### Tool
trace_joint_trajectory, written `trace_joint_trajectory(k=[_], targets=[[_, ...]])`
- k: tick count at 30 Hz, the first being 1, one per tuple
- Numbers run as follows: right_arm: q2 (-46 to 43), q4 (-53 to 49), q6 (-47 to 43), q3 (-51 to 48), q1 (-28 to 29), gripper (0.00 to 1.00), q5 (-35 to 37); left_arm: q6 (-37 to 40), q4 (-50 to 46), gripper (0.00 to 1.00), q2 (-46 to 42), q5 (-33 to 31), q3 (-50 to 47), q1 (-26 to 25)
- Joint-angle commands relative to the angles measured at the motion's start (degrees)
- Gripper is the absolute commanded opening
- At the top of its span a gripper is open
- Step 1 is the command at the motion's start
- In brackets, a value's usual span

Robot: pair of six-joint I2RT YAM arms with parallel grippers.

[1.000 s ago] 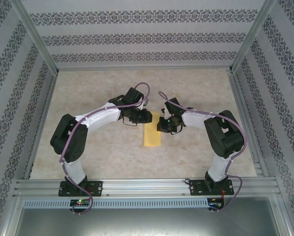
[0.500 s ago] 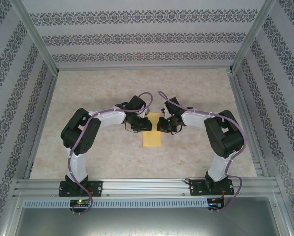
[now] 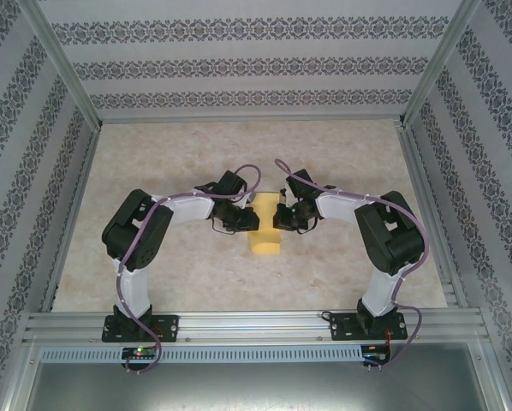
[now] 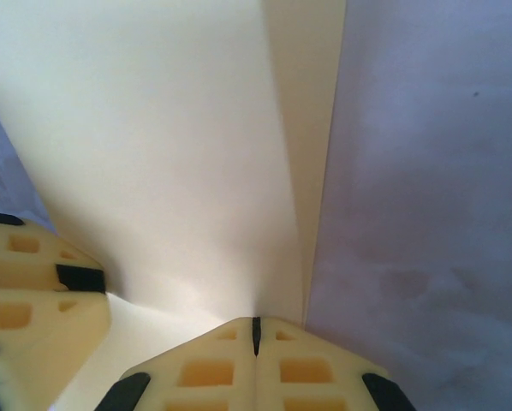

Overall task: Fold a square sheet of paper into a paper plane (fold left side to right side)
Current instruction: First fold the square sheet of paper in half at the center of the table, then hold the square sheet of paper at the center of the table.

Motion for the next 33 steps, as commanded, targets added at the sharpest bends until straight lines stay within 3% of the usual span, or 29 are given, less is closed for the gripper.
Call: trace_joint_trajectory(k=[1,9,15,23,33], targets=[[2.4,-5.7,-1.1,-0.7,0.4,0.0,4.2,2.5,-4.3,0.23,-3.3,-4.3,-2.1,3.1],[2.1,-5.5,-1.1,-0.6,0.5,0.0,4.1,1.2,-0.5,0.22,-7.2,0.8,-1.1,3.2],[2.1,-5.6,-1.1,-0.5,0.6,0.0,4.1,-1.9,5.0,0.22,-2.4,5.7,2.5,0.3],[2.2,-6.1,-1.2,-0.3,0.6,0.0,3.9,-2.1,5.0,0.22,4.1,4.4,5.4,-1.7],[-0.5,-1.3,-0.2,-1.3,0.5,0.0,1.8,-0.7,1.9,0.22,4.6,0.9,3.0,-1.9]])
